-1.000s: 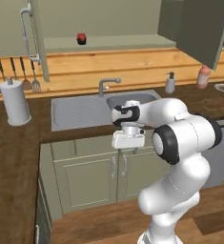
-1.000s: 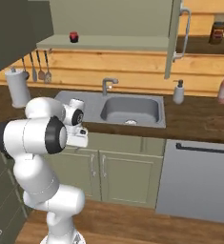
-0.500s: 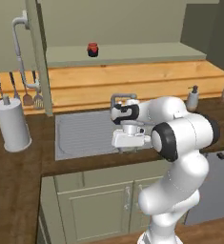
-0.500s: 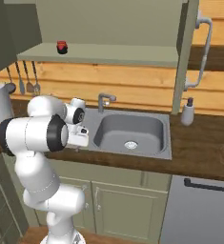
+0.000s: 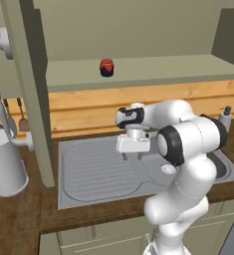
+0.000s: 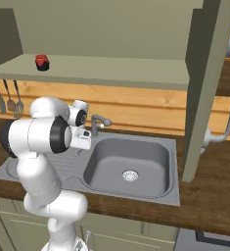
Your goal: From the different types of pastries on the counter, select a croissant and place it on the cutting board. Then retrieve a jar of jam from the cabinet and place it alongside the croissant on the cutting board.
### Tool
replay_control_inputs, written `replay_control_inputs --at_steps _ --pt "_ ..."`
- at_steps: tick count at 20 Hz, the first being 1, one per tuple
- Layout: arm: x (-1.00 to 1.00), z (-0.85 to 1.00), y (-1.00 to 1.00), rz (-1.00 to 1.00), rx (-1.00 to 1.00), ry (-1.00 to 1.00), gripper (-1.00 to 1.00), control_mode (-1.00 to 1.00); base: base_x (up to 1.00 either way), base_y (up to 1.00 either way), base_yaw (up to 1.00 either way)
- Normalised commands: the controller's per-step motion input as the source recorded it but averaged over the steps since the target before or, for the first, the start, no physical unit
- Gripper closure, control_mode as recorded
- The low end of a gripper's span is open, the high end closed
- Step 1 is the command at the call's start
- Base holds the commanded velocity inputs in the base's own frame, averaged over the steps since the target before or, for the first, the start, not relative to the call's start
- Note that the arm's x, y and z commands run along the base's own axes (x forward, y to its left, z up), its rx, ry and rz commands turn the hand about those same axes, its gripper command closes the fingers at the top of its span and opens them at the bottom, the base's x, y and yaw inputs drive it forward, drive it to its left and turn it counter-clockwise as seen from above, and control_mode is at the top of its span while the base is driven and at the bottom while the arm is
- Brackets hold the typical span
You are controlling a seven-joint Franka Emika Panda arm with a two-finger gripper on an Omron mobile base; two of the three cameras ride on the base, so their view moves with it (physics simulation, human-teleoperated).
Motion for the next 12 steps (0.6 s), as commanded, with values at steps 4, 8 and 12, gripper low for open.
replay_control_inputs --at_steps 4,8,12 --pt "0.0 0.0 0.0 0.0 0.0 0.0 -1.0 1.0 0.66 0.16 0.0" --pt "0.0 0.0 0.0 0.0 0.0 0.0 -1.0 1.0 0.09 0.05 0.0" --pt "0.0 0.0 0.0 0.0 0.0 0.0 -1.0 1.0 0.0 0.0 0.0"
